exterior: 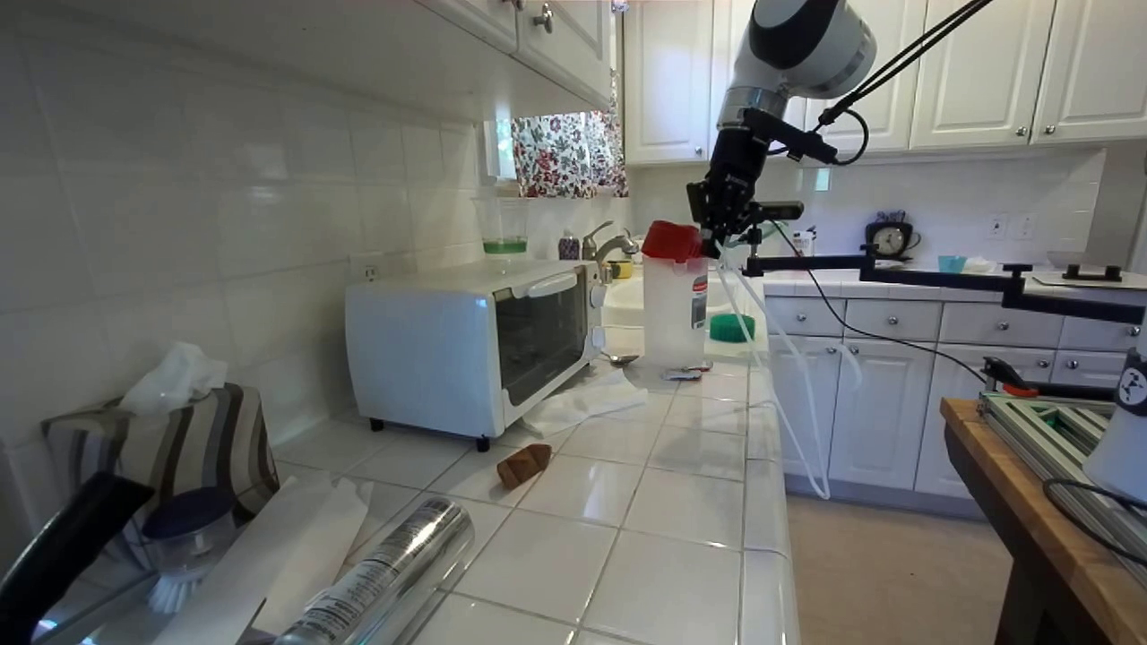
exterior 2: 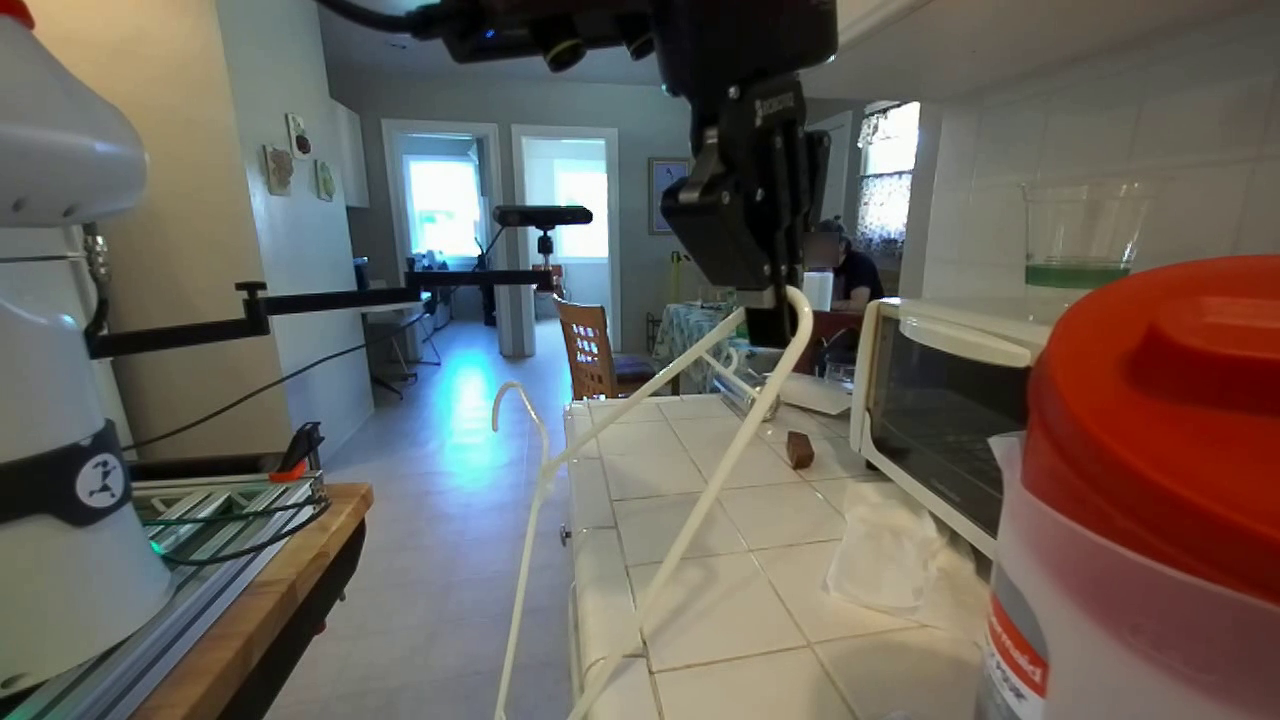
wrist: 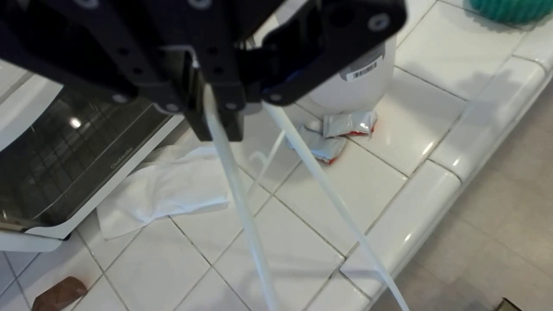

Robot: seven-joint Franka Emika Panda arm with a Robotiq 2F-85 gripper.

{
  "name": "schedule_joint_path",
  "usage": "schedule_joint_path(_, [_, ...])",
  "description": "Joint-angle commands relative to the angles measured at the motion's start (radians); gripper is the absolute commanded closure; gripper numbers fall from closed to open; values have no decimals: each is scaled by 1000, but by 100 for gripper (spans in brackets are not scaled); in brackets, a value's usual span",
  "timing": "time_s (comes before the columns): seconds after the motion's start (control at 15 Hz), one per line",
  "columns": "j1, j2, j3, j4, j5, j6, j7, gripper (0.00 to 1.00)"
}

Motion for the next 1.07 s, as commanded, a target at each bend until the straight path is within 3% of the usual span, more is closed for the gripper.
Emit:
schedule_joint_path(0.0, [1, 0, -1, 2, -2, -4, 2, 88])
schedule_joint_path(0.13, [1, 0, -2, 3, -2, -5, 2, 88])
schedule_joint_path(0.2, [3, 4, 4, 4, -8, 4, 13, 97])
schedule_joint_path(0.73, [-7, 32, 41, 52, -25, -9, 263, 97])
schedule_joint_path(1.0, [-3, 25, 36, 73, 10, -16, 324, 97])
